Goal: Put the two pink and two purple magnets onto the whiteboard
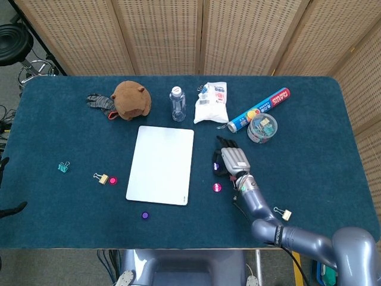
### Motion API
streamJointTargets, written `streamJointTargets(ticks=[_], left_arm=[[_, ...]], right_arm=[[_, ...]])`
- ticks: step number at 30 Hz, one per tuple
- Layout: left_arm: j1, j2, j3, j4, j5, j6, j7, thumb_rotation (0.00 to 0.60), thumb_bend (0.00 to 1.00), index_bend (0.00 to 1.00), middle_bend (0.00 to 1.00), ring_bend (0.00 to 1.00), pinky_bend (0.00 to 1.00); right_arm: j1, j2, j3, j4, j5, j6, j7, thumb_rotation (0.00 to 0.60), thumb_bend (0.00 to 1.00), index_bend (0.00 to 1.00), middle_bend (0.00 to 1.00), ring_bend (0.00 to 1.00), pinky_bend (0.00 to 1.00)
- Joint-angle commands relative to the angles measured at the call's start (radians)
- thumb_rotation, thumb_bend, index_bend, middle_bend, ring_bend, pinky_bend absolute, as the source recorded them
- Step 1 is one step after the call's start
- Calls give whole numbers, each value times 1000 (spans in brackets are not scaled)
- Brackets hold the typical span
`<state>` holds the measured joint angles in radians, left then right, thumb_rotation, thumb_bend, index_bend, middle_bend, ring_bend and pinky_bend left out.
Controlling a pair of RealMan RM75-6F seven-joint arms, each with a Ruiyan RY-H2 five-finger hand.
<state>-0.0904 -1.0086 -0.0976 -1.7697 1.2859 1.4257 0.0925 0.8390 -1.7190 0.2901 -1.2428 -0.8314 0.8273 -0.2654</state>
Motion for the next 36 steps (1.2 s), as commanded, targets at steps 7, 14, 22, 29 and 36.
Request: streamJointTargets(ticks=[7,14,22,29,36], left_arm=[[1,7,4,-2,9,-3,-11,600,85,0,0,0,0],[-1,7,10,-2,16,-11,-10,600,84,0,0,0,0],[0,10,17,-6,27,-13,-16,600,85,0,0,0,0],[-1,17,23,-5,34,-20,-19,600,84,0,0,0,0],[0,18,23,-5,37,-16,-20,600,84,0,0,0,0]], right_arm=[[33,-11,18,-94,-39,5,11,600,476,564,0,0,0],[97,-74,23,-140,10,4,-56,600,478,564,0,0,0],[147,-144,20,-134,43,30,-121,600,480,564,0,0,0],[153,-168,-4,-117,59,42,-151,600,481,488,0,0,0],[147,-141,-16,-157,67,54,-174,600,282,329,0,0,0]])
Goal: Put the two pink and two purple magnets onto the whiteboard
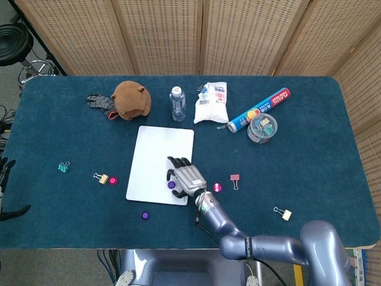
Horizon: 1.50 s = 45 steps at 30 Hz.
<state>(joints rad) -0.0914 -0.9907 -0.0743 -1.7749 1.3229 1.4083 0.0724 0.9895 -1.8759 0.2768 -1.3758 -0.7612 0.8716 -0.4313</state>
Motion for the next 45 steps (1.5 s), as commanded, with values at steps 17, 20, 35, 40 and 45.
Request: streamJointTargets(ticks=[17,20,35,40,45], left_arm=[[-5,-7,8,-2,5,-9,21,600,84,0,0,0,0],[-5,-10,8,-5,8,-4,25,600,84,0,0,0,0],[-1,-13,4,-6,3,8,27,600,84,0,0,0,0],[0,-12,5,-7,4,7,26,600,84,0,0,0,0],[2,-11,5,-8,3,10,25,600,84,0,0,0,0]], right_arm=[[-157,271,-136,-257,-43,130,-30,600,282,335,0,0,0],[-177,284,-148,-248,-58,124,-3,600,282,339,0,0,0],[-218,275,-161,-173,-122,88,73,600,282,382,0,0,0],[-224,270,-159,-157,-134,81,80,600,283,393,0,0,0],[-229,267,-155,-145,-139,72,89,600,282,411,0,0,0]])
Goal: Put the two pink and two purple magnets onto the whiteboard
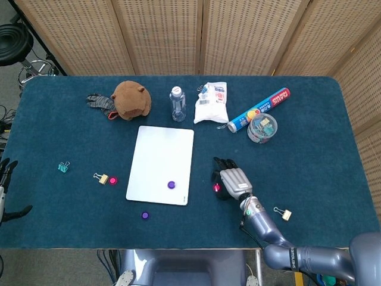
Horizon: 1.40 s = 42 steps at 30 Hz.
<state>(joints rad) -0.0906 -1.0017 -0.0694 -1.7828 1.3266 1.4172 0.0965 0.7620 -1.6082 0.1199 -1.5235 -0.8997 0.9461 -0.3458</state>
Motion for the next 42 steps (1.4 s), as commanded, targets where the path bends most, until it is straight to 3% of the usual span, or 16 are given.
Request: streamJointTargets(ticks=[1,24,31,42], left_arm=[[1,0,-1,0,-1,2,1,600,84,0,0,0,0],[-2,-5,0,-1,-5,-2,13,600,84,0,0,0,0],[-2,-7,0,-2,-6,-4,15,600,84,0,0,0,0],[-3,-6,1,-2,-7,-6,15,600,84,0,0,0,0]], right_arm=[[-2,-1,3,5,0,-4,4,600,282,416,0,0,0],[-13,-17,12,46,-2,-35,14,600,284,433,0,0,0],[-18,-18,17,47,-7,-39,24,600,288,508,0,0,0],[-16,-18,41,33,-4,-47,40,600,289,528,0,0,0]])
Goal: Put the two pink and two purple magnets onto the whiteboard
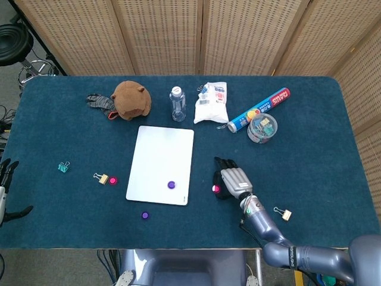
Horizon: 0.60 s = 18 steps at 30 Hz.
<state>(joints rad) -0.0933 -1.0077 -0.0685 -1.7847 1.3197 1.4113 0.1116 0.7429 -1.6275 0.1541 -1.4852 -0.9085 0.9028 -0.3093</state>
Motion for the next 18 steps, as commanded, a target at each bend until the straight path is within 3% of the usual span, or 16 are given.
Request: streamJointTargets(ticks=[1,11,18], left_arm=[[-1,0,0,0,0,-1,0,600,84,0,0,0,0],[0,4,2,-2,1,-4,-3,600,84,0,0,0,0],[-1,8,2,-2,-2,-8,-11,600,84,0,0,0,0]], right_arm=[[5,1,12,-9,7,-6,5,600,289,529,0,0,0],[71,-45,95,15,26,-39,32,600,293,537,0,0,0],[144,-125,145,114,77,-59,4,600,298,540,0,0,0]])
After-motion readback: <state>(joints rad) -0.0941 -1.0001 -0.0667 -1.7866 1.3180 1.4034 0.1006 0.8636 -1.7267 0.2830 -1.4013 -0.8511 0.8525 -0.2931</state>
